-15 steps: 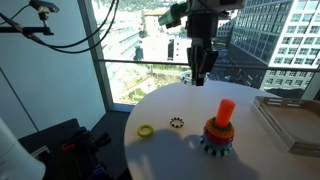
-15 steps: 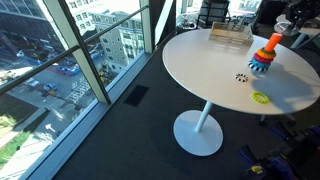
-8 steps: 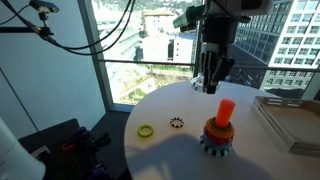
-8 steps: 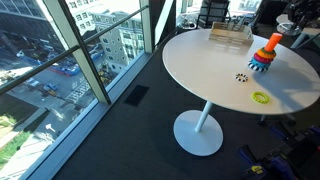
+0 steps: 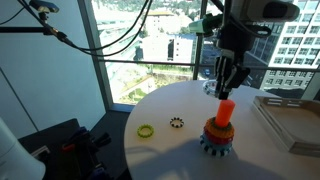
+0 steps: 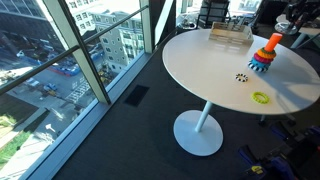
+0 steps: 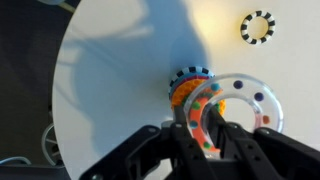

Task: Pick up the clear ring and place it on the stack of rings

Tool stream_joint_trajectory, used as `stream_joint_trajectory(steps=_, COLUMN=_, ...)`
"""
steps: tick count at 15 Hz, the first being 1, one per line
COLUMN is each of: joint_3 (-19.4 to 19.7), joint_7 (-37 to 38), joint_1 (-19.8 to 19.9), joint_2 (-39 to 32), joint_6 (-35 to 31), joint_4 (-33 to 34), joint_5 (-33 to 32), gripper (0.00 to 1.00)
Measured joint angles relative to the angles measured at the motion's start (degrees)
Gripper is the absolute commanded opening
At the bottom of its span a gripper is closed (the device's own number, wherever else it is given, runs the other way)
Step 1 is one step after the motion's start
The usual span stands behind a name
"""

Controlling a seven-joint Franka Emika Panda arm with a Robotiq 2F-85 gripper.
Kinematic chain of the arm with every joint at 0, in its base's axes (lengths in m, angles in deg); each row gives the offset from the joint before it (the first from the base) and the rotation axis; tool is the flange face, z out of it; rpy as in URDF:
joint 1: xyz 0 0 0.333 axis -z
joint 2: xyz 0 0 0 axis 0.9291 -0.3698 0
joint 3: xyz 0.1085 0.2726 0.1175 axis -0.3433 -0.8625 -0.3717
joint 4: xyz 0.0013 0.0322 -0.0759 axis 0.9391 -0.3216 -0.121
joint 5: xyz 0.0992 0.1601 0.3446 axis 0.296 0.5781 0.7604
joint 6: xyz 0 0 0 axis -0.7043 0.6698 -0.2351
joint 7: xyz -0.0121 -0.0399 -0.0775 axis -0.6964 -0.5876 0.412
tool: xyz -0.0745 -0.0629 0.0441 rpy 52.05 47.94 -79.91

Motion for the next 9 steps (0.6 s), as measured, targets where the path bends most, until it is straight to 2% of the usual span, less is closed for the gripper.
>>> stream_joint_trajectory(steps=9, joint_3=0.39, joint_7=3.00, joint_1=0.34, joint_2=-3.56, joint_6=0.00, joint_4=4.80, joint_5=0.67, gripper=0.09)
